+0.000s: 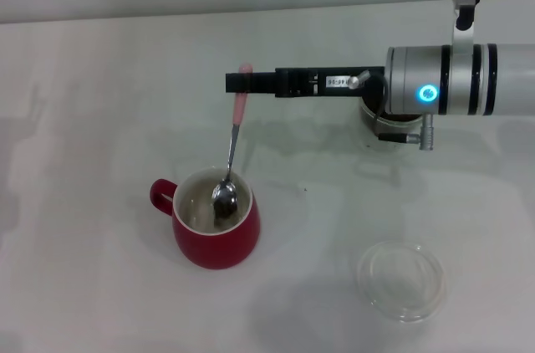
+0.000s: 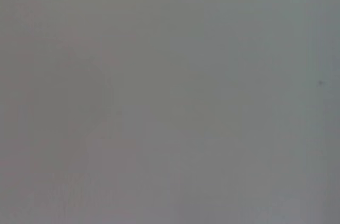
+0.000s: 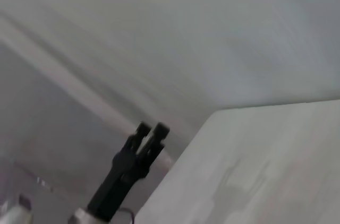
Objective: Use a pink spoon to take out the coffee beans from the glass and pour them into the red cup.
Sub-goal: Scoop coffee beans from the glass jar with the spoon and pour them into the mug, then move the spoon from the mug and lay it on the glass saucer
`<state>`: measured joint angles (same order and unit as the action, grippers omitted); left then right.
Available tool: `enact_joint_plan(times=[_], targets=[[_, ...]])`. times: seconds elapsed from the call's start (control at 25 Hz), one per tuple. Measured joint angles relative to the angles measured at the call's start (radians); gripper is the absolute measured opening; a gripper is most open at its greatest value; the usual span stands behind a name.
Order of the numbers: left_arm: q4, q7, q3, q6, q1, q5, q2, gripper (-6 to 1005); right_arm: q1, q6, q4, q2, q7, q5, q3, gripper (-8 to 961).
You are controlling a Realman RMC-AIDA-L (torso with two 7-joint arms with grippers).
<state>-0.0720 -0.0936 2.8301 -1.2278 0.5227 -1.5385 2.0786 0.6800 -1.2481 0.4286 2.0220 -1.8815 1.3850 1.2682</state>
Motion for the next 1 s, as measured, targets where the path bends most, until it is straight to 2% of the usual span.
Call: enact_joint_plan(times=[0.36,0.6,0.76,0.88,0.92,1.0], targets=[[-0.006,0.011,-0.002,-0.001,0.0,0.0,0.001,891,-0.009,-0.078,0.012,0.003,0.237,-0.053,0.006,149],[-0.008,0.011,-0.004,0.0,0.0,0.0,0.003,891,-0.021,-0.106,0.025,-0.005,0.289,-0.081,-0.004,149],[-0.009,0.011,-0.005,0.001,0.001,-0.001,0.003,891,-0.054,-0.157,0.027,-0.023,0.289,-0.146,-0.05,150],[-0.009,0.011,-0.006,0.001,0.0,-0.002,0.003,891,-0.09,-0.241,0.027,-0.035,0.28,-0.159,-0.146,149],[-0.009,0.011,-0.007,0.001,-0.002,-0.006,0.003,891,-0.102,-0.272,0.027,-0.043,0.275,-0.158,-0.171,149],[-0.009,0.011,-0.007,0.001,-0.001,-0.007,0.003,891,-0.122,-0.324,0.028,-0.072,0.26,-0.158,-0.198,148]])
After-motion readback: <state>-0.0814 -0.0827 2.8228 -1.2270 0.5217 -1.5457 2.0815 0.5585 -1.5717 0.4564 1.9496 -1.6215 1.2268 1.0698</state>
